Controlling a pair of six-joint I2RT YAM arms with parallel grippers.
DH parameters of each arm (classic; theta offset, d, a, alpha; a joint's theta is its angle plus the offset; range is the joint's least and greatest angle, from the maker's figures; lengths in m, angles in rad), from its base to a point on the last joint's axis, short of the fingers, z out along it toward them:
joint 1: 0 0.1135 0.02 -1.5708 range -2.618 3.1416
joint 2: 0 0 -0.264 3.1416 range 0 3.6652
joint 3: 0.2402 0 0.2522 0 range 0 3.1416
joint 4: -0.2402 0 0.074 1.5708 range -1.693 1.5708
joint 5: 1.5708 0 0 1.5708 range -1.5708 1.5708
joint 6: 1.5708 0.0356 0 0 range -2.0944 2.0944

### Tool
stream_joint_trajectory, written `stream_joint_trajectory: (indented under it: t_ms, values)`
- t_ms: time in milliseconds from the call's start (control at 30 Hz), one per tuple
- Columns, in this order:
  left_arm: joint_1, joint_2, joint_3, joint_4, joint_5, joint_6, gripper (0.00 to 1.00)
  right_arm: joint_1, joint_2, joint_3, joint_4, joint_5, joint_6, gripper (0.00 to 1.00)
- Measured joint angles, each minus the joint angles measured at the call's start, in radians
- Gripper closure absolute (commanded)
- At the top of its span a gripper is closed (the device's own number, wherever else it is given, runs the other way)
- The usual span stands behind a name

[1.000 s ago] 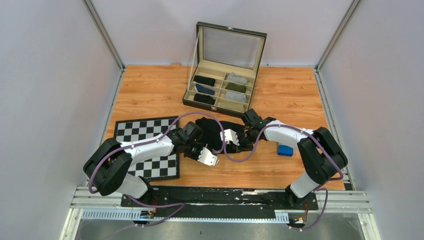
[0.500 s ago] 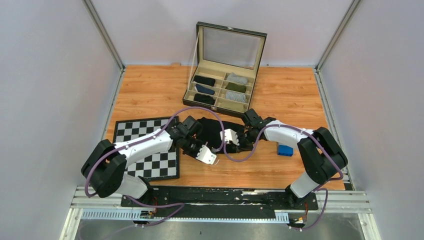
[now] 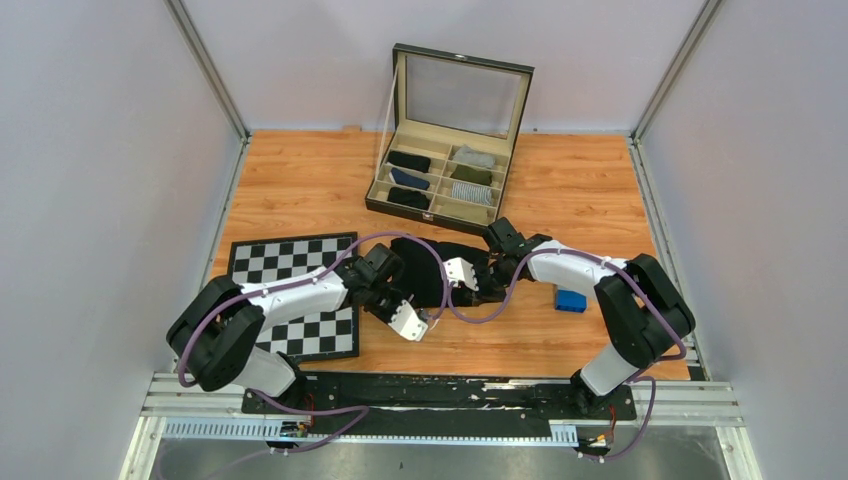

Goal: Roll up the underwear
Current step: Fold the underwear at the center of the board.

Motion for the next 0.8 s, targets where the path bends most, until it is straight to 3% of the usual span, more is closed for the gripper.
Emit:
stream_joint_trajectory:
  t_ms: [200, 467, 800]
  values:
    - [-0.001, -0.010, -0.031, 0.058, -0.044, 0.022, 1.00, 0.000, 0.000, 0.000, -0.001, -0.003, 0.002, 1.00]
    - [0.000, -0.011, 0.015, -0.032, -0.044, -0.037, 1.00, 0.000, -0.039, 0.000, -0.082, -0.018, 0.031, 1.00]
    - [-0.003, -0.039, 0.150, -0.203, 0.087, -0.220, 1.00, 0.000, -0.140, 0.000, -0.211, -0.030, 0.063, 1.00]
